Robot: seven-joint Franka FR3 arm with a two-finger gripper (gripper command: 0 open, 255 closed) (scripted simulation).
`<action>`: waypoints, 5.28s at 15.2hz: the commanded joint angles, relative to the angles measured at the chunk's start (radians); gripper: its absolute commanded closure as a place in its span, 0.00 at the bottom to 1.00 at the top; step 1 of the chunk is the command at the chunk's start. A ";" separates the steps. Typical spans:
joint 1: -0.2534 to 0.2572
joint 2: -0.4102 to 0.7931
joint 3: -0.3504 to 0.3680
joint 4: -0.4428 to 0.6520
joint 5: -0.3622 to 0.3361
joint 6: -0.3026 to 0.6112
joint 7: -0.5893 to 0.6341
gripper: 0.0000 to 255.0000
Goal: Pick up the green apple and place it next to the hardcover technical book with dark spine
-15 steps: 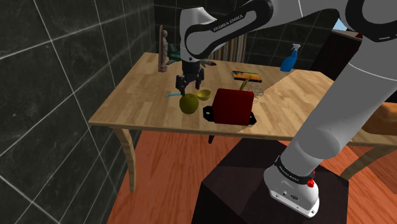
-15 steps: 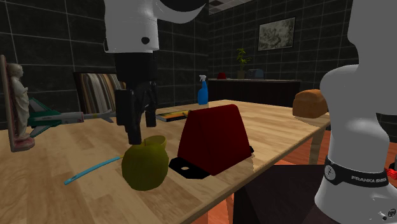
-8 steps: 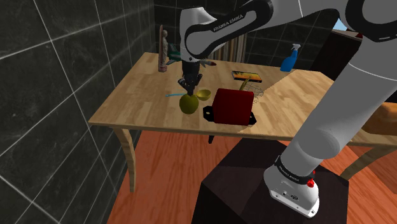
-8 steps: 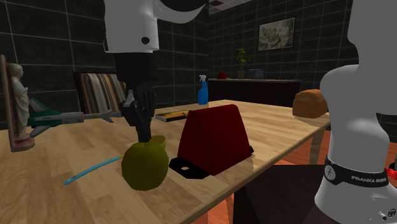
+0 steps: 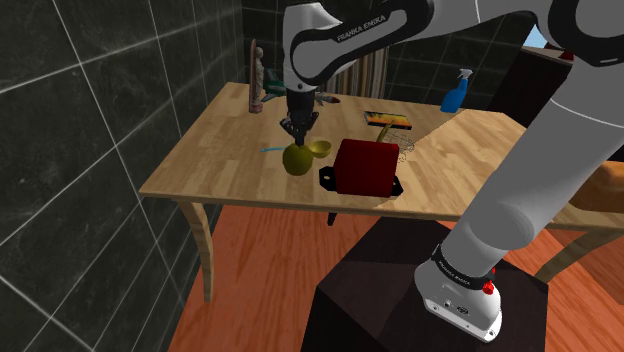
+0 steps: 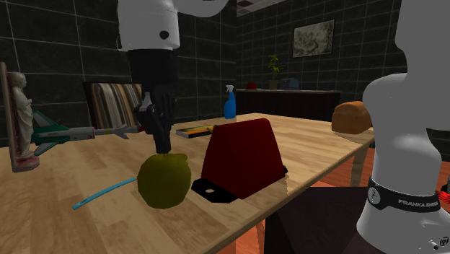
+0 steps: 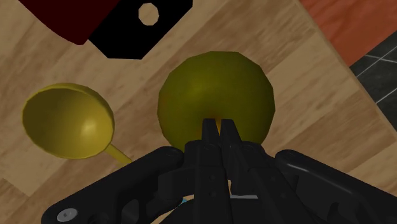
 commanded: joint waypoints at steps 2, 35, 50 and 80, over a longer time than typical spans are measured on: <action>0.000 -0.016 -0.001 0.025 0.005 -0.041 -0.006 1.00; -0.052 -0.144 -0.074 0.260 0.022 -0.394 -0.156 1.00; -0.198 -0.224 -0.302 0.173 -0.031 -0.361 -0.516 1.00; -0.577 0.349 -0.694 0.829 0.160 -0.429 -1.286 1.00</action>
